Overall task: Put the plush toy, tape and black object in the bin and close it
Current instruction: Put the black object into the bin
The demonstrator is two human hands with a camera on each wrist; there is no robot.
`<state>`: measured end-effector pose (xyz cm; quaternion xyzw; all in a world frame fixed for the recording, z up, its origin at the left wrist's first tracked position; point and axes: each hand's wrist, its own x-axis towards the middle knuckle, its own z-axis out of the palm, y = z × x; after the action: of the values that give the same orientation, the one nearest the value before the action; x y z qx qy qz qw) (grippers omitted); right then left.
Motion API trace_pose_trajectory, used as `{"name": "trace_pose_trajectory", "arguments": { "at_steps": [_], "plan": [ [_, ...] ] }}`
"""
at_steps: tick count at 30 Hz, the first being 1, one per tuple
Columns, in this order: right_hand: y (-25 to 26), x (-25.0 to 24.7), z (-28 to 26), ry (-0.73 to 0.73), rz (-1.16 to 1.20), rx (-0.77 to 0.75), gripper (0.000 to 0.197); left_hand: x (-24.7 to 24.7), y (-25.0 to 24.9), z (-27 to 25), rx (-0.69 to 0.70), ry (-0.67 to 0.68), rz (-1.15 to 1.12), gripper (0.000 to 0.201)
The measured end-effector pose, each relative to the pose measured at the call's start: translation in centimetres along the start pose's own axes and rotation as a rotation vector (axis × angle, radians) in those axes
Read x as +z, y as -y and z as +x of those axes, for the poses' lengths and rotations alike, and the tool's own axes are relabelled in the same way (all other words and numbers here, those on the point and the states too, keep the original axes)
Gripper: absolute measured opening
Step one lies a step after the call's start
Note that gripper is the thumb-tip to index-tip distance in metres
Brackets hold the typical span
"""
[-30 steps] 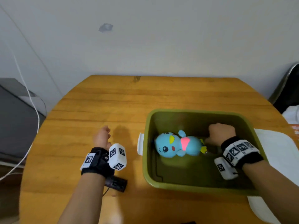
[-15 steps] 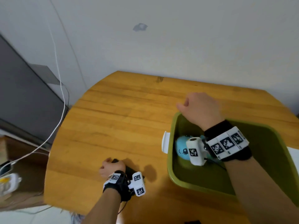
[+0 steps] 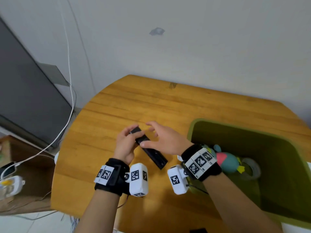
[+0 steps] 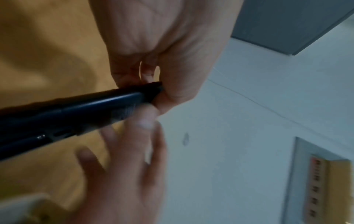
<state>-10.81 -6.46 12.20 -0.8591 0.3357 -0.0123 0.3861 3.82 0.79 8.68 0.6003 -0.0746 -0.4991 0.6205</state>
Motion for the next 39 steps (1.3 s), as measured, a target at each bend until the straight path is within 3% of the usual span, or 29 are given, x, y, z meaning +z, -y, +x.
{"name": "trace_pose_trajectory", "arguments": {
  "at_steps": [3,7,9,15,18,21,24,26,28,30,33,39],
  "plan": [
    [0.3,-0.1,-0.9,-0.073,0.126,-0.085,0.056,2.6,-2.9,-1.4,0.051,0.129,-0.025,0.034],
    [0.0,-2.9,-3.5,-0.211,0.186,-0.028,0.044,6.0,-3.6,-2.5,0.059,0.198,-0.032,0.017],
    [-1.3,-4.7,-5.4,-0.261,0.19,0.007,0.043,7.4,-3.1,-2.3,0.006,0.228,-0.029,0.022],
    [-7.3,-8.9,-11.5,-0.283,0.114,0.126,0.042,11.5,-0.4,-0.7,-0.284,0.12,-0.048,0.017],
    [-11.2,-9.0,-13.1,-0.183,-0.047,0.177,0.044,14.4,0.7,-0.9,-0.326,0.136,0.026,0.018],
    [-14.1,-7.7,-13.5,0.073,-0.314,0.191,0.047,17.3,1.7,-1.4,-0.33,0.109,0.115,0.027],
    [-15.8,-5.6,-13.3,0.288,-0.564,0.07,0.046,19.4,2.8,-1.4,-0.305,0.076,0.23,0.038],
    [-16.6,-4.2,-12.8,0.359,-0.629,0.002,0.042,19.9,4.0,-0.6,-0.294,0.043,0.286,0.048],
    [-17.3,-2.7,-12.0,0.43,-0.676,-0.053,0.044,20.1,4.9,-0.1,-0.239,0.024,0.325,0.045],
    [-18.1,-0.9,-11.1,0.473,-0.728,-0.128,0.045,20.2,5.4,-0.2,-0.17,0.01,0.348,0.037],
    [-18.9,1.1,-10.3,0.489,-0.847,-0.175,0.027,20.2,6.3,-0.3,-0.095,0.027,0.417,0.017],
    [-21.1,3.4,-9.9,0.459,-0.971,-0.265,0.01,19.9,7.2,-0.1,0.006,-0.018,0.501,0.032]
  ]
}}
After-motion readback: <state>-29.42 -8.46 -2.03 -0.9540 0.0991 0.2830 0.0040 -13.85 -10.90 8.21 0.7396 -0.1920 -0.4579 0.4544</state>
